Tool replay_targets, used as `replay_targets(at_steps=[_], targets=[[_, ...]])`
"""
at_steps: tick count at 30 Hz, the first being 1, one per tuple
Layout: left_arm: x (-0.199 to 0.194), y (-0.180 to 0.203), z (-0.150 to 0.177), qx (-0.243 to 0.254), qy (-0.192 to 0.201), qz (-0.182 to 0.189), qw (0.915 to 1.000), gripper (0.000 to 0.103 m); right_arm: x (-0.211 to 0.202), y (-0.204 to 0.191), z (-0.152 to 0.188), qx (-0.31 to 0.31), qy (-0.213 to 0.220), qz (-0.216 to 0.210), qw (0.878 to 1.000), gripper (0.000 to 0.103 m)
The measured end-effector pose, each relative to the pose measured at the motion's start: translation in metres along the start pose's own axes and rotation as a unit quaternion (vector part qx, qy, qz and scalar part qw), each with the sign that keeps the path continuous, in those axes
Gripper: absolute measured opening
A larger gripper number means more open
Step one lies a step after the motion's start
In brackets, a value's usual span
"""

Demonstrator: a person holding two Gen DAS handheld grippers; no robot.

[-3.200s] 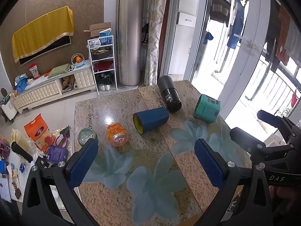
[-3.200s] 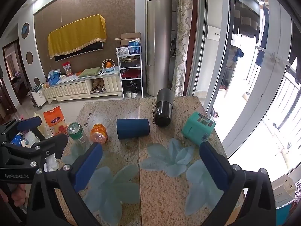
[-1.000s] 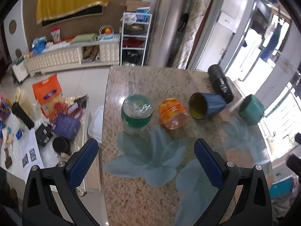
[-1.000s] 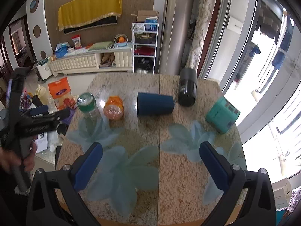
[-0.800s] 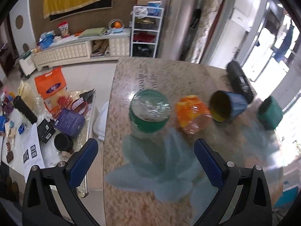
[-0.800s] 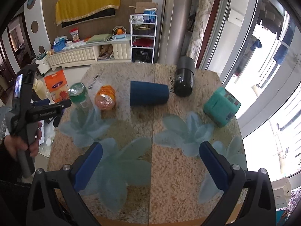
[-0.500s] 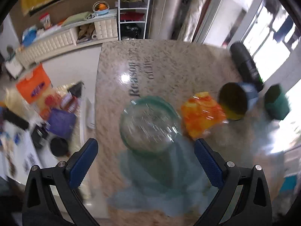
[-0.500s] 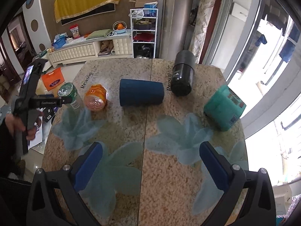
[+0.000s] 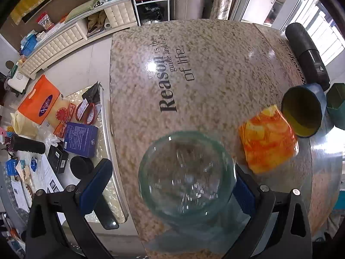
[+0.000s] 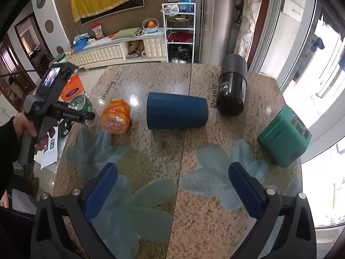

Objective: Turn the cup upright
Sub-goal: 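Close the left gripper around the rim of the clear cup, then lift the clear cup with the left gripper and carry it toward the right gripper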

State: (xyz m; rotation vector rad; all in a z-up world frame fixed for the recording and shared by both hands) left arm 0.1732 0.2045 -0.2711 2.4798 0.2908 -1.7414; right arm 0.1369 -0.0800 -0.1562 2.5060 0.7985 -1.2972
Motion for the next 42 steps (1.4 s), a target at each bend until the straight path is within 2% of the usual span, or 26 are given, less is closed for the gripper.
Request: replay_targets(at_steps=[2, 4, 5, 6, 8, 11, 18, 22, 26, 29, 33, 37, 42], targets=[[0.002, -0.003, -0.004, -0.006, -0.01, -0.006, 0.9999, 0.101, 0.002, 0.0, 0.001, 0.0, -0.004, -0.001, 1.0, 0.103], [0.006, -0.007, -0.004, -0.018, -0.033, 0.001, 0.9993, 0.083, 0.001, 0.0, 0.003, 0.002, -0.006, 0.0, 1.0, 0.103], [0.009, -0.008, -0.003, -0.021, -0.047, 0.003, 0.9987, 0.077, 0.0, 0.0, 0.003, 0.003, -0.006, 0.001, 1.0, 0.103], [0.012, -0.01, -0.001, -0.019, -0.059, -0.005, 0.9981, 0.068, 0.0, 0.001, 0.003, 0.005, -0.006, 0.003, 1.0, 0.103], [0.013, -0.012, 0.001, -0.014, -0.061, -0.018, 0.9979, 0.068, 0.0, 0.002, 0.004, 0.008, -0.004, 0.007, 1.0, 0.103], [0.01, -0.011, 0.005, -0.022, -0.059, 0.009, 0.998, 0.068, -0.005, 0.004, 0.005, 0.015, 0.001, 0.012, 1.0, 0.103], [-0.009, 0.003, 0.015, -0.024, -0.032, 0.045, 0.9982, 0.067, -0.016, -0.002, 0.018, 0.017, 0.005, 0.018, 1.0, 0.103], [-0.037, 0.014, 0.033, -0.016, -0.019, 0.044, 0.9987, 0.067, -0.03, 0.002, 0.023, 0.03, 0.019, 0.029, 0.999, 0.103], [-0.069, 0.045, 0.057, -0.013, 0.004, 0.066, 0.9978, 0.067, -0.05, 0.014, 0.036, 0.049, 0.029, 0.054, 0.997, 0.103], [-0.085, 0.085, 0.078, -0.01, 0.016, 0.086, 0.9961, 0.067, -0.068, 0.027, 0.056, 0.071, 0.029, 0.077, 0.994, 0.103], [-0.096, 0.148, 0.105, 0.008, 0.058, 0.077, 0.9953, 0.067, -0.1, 0.049, 0.101, 0.097, 0.019, 0.116, 0.988, 0.103], [-0.093, 0.199, 0.128, -0.012, 0.093, 0.063, 0.9936, 0.067, -0.12, 0.07, 0.14, 0.109, 0.003, 0.136, 0.985, 0.103], [-0.097, 0.245, 0.149, -0.035, 0.141, 0.053, 0.9879, 0.067, -0.133, 0.092, 0.161, 0.099, 0.002, 0.14, 0.985, 0.103]])
Point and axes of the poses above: each gripper's, at about its wrist camera, not at the fingertips, and x roughly the way its jaws point, y to its right, z to its underside, the point moved 6 cm from there along x, roughly the way its jaws point, and after that the axes turned 7 degrees about y, right-handed, at the moved point
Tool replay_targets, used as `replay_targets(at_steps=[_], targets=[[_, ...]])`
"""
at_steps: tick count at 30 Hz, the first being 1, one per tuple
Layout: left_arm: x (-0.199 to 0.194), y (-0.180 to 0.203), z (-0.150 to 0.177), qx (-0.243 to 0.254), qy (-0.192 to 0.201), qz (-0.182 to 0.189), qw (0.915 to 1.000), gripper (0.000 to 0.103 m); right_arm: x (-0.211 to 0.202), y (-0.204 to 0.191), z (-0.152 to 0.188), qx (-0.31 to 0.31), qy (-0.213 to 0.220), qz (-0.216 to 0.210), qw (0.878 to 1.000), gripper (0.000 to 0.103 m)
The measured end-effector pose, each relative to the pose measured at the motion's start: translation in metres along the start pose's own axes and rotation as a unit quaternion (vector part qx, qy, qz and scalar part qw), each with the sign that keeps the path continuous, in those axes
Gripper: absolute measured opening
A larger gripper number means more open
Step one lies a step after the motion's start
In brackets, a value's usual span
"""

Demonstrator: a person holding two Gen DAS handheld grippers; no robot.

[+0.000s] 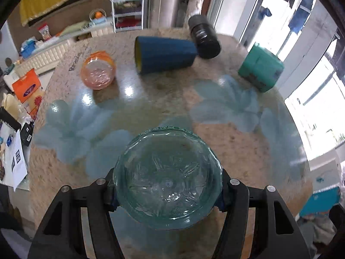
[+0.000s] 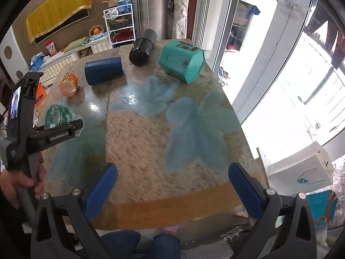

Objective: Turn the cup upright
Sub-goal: 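Lift the clear cup with the left gripper and carry it toward the right gripper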

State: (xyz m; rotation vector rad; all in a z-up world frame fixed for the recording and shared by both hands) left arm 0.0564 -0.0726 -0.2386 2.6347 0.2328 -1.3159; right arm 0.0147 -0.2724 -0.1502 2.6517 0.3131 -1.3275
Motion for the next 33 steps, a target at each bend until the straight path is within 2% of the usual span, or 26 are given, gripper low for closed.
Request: replay_targets(at_steps=[5, 8, 12, 21, 25, 26, 29, 33], targets=[[-0.003, 0.022, 0.022, -0.031, 0.03, -0.026, 0.9987, 0.067, 0.006, 0.019, 0.013, -0.036, 0.005, -0.025, 0.999, 0.103], [-0.003, 0.036, 0.038, -0.018, 0.057, -0.051, 0.9969, 0.067, 0.012, 0.028, 0.018, -0.033, 0.013, -0.042, 0.999, 0.103], [-0.003, 0.051, 0.057, -0.019, 0.067, -0.057, 0.9959, 0.067, 0.02, 0.033, 0.024, -0.042, 0.016, -0.059, 0.997, 0.103], [-0.013, 0.049, 0.078, -0.047, 0.108, -0.071, 0.9904, 0.068, 0.025, 0.032, 0.036, -0.07, 0.019, -0.083, 0.994, 0.103], [0.0, 0.039, 0.101, -0.083, 0.071, -0.059, 0.9923, 0.068, 0.028, 0.031, 0.041, -0.076, 0.017, -0.089, 0.993, 0.103], [-0.003, 0.038, 0.104, -0.081, 0.083, -0.061, 0.9914, 0.068, 0.03, 0.032, 0.041, -0.077, 0.015, -0.091, 0.993, 0.103], [-0.006, 0.038, 0.107, -0.092, 0.077, -0.038, 0.9921, 0.072, 0.032, 0.03, 0.044, -0.08, 0.011, -0.095, 0.992, 0.103], [-0.004, 0.041, 0.104, -0.1, 0.069, -0.026, 0.9923, 0.076, 0.034, 0.029, 0.044, -0.078, 0.006, -0.099, 0.992, 0.103]])
Point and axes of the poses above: each gripper's, at about its wrist camera, not at the fingertips, and x roughly the way its jaws point, y to its right, z to its underside, the point moved 6 cm from there along x, roughly the way its jaws point, and after that the axes turned 7 degrees about y, right-handed, at the moved point
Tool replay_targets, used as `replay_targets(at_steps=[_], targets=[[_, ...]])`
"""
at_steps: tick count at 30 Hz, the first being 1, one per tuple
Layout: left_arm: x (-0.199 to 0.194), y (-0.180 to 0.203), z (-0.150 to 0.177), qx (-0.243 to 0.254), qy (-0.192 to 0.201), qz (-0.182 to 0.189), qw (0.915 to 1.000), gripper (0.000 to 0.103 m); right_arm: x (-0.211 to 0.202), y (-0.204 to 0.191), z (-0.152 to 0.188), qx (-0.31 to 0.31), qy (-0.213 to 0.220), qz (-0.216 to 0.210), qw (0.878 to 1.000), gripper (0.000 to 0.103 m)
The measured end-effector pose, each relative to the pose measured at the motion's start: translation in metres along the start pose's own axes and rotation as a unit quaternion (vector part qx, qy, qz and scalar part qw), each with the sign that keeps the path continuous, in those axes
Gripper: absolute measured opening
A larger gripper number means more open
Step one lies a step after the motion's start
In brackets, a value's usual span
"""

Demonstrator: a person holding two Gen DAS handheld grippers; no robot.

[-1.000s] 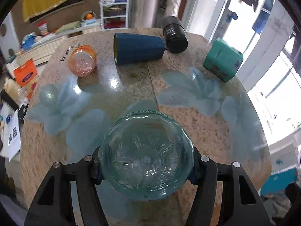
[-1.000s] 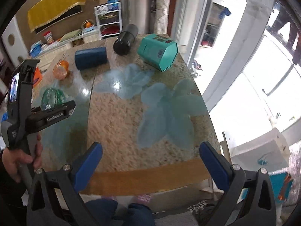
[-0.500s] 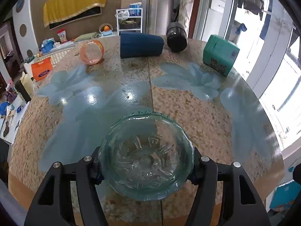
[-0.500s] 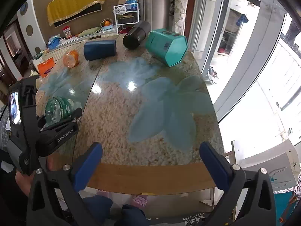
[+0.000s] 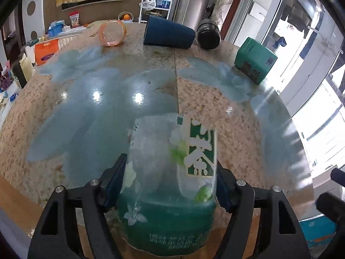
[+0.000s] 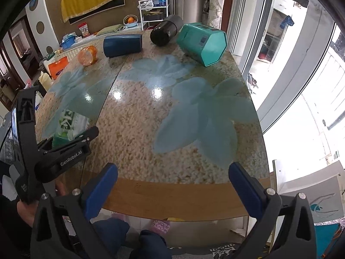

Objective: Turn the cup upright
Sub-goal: 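Lift the clear cup with the left gripper and carry it toward the right gripper, then lower the clear cup onto the table and open the left gripper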

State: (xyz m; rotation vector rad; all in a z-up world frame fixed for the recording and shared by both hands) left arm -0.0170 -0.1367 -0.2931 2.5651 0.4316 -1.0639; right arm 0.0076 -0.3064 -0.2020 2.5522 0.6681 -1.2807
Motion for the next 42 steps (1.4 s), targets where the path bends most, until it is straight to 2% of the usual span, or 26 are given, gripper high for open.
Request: replay_targets(at_steps=[4, 10, 19, 20, 22, 24, 26, 30, 35, 38, 42], targets=[[0.001, 0.004, 0.003, 0.025, -0.001, -0.006, 0.9997, 0.076, 0.003, 0.0, -0.001, 0.002, -0.003, 0.0, 1.0, 0.103], [0.004, 0.005, 0.0, 0.022, -0.015, -0.002, 0.9996, 0.076, 0.005, -0.003, -0.001, 0.005, -0.005, -0.003, 1.0, 0.103], [0.004, 0.003, -0.002, 0.037, -0.045, -0.02, 0.9981, 0.077, 0.006, -0.007, -0.005, 0.004, -0.001, -0.005, 1.0, 0.103], [0.003, 0.003, -0.004, 0.04, -0.047, -0.027, 0.9977, 0.079, 0.005, -0.007, -0.006, 0.004, 0.0, -0.005, 1.0, 0.103], [-0.003, 0.003, -0.009, 0.045, -0.039, -0.034, 0.9976, 0.09, 0.004, -0.008, -0.007, 0.004, 0.003, -0.006, 1.0, 0.103], [-0.011, 0.006, -0.016, 0.05, -0.025, -0.025, 0.9982, 0.095, 0.003, -0.008, -0.01, 0.006, 0.006, -0.007, 1.0, 0.103], [-0.017, 0.01, -0.024, 0.055, -0.017, -0.015, 0.9982, 0.095, 0.002, -0.009, -0.012, 0.006, 0.009, -0.008, 1.0, 0.103], [-0.031, 0.016, -0.04, 0.06, -0.013, 0.009, 0.9981, 0.096, -0.004, -0.01, -0.019, 0.013, 0.013, -0.011, 1.0, 0.103], [-0.06, 0.011, -0.064, 0.062, -0.005, 0.036, 0.9974, 0.103, -0.021, -0.018, -0.035, 0.031, 0.022, -0.027, 0.999, 0.103], [-0.078, 0.001, -0.079, 0.07, 0.005, 0.034, 0.9969, 0.103, -0.031, -0.027, -0.046, 0.031, 0.036, -0.031, 0.998, 0.103], [-0.094, -0.014, -0.094, 0.096, -0.004, 0.032, 0.9949, 0.103, -0.036, -0.042, -0.063, 0.036, 0.044, -0.033, 0.998, 0.103]])
Point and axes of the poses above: each gripper's, at about its wrist camera, not at the fingertips, and x roughly the way its jaws point, y to its right, z to its underside, the point moved 6 cm from there along x, roughly the way its jaws point, and after that the axes turned 7 degrees about y, right-handed, at the moved point
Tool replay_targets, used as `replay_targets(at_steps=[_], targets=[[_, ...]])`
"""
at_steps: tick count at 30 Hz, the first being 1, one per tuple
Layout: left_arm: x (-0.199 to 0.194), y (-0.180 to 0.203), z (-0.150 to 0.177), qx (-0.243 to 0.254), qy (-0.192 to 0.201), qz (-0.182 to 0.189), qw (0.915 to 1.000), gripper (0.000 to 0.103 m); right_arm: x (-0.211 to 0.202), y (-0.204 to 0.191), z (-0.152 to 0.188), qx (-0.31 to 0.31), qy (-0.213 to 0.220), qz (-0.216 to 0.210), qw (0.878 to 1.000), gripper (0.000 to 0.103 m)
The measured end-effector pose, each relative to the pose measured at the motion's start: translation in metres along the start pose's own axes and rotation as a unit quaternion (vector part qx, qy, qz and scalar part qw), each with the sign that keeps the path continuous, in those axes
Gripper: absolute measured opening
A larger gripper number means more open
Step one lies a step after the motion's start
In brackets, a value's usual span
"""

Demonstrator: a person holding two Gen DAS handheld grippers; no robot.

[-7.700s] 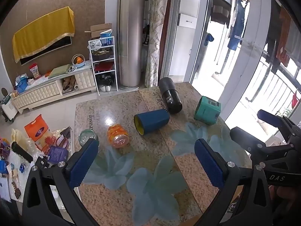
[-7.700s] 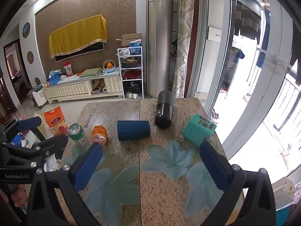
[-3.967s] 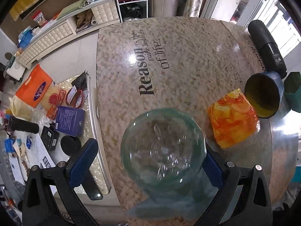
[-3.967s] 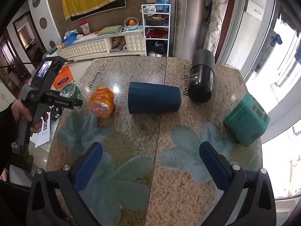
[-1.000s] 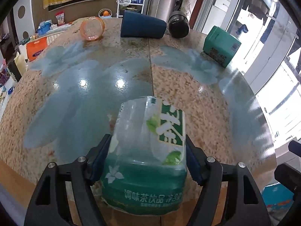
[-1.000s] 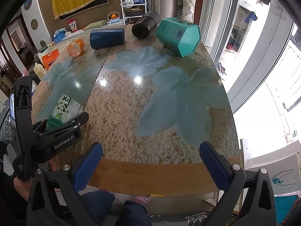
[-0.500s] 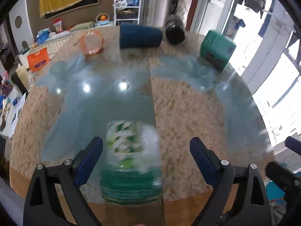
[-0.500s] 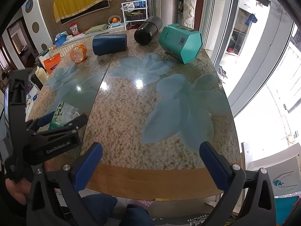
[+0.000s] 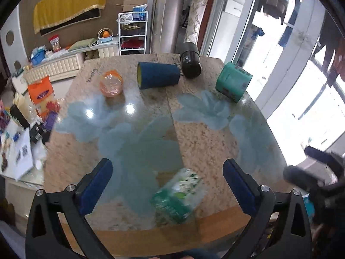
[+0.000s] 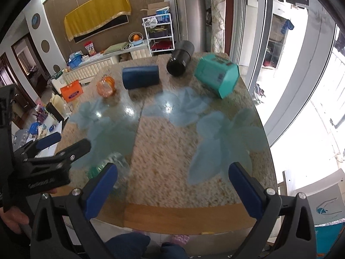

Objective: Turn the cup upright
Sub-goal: 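Lower the clear cup onto the table and open the left gripper, then grasp the clear cup lying on its side with the right gripper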

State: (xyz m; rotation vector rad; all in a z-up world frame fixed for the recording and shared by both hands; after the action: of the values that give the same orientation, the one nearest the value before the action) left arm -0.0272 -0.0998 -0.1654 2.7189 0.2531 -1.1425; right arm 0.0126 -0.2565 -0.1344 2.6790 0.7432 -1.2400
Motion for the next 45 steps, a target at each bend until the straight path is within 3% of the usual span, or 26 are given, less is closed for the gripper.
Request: replay_targets(at_steps=[11, 19, 22, 30, 37, 45], targets=[[-0.011, -0.079, 0.0, 0.04, -0.065, 0.019, 0.9969, 0.103, 0.038, -0.059, -0.001, 0.013, -0.062, 0.018, 0.998, 0.103], [0.011, -0.109, 0.007, 0.054, -0.094, 0.059, 0.9924, 0.103, 0.079, -0.082, 0.028, 0.045, -0.154, 0.051, 0.986, 0.103], [0.014, -0.113, 0.009, 0.064, -0.098, 0.073, 0.9904, 0.103, 0.093, -0.08, 0.041, 0.129, -0.198, 0.038, 0.971, 0.103], [0.029, -0.129, 0.013, 0.072, -0.119, 0.088, 0.9864, 0.103, 0.116, -0.077, 0.056, 0.228, -0.236, 0.062, 0.942, 0.103], [0.04, -0.136, 0.016, 0.08, -0.133, 0.098, 0.9831, 0.103, 0.136, -0.074, 0.068, 0.27, -0.258, 0.088, 0.923, 0.103], [0.046, -0.139, 0.019, 0.075, -0.138, 0.098, 0.9827, 0.103, 0.145, -0.067, 0.087, 0.295, -0.273, 0.096, 0.911, 0.103]])
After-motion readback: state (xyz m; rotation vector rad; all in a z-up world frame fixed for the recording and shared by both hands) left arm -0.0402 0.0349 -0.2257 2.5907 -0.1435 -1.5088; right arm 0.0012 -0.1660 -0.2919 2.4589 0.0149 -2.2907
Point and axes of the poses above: each gripper's, at about its wrist camera, not at the fingertips, and x roughly the way its jaws point, y to its right, z to its underside, the point moved 6 cm from there along x, roughly the way its jaws point, and after that the axes turned 7 degrees about y, right-handed, at the moved point
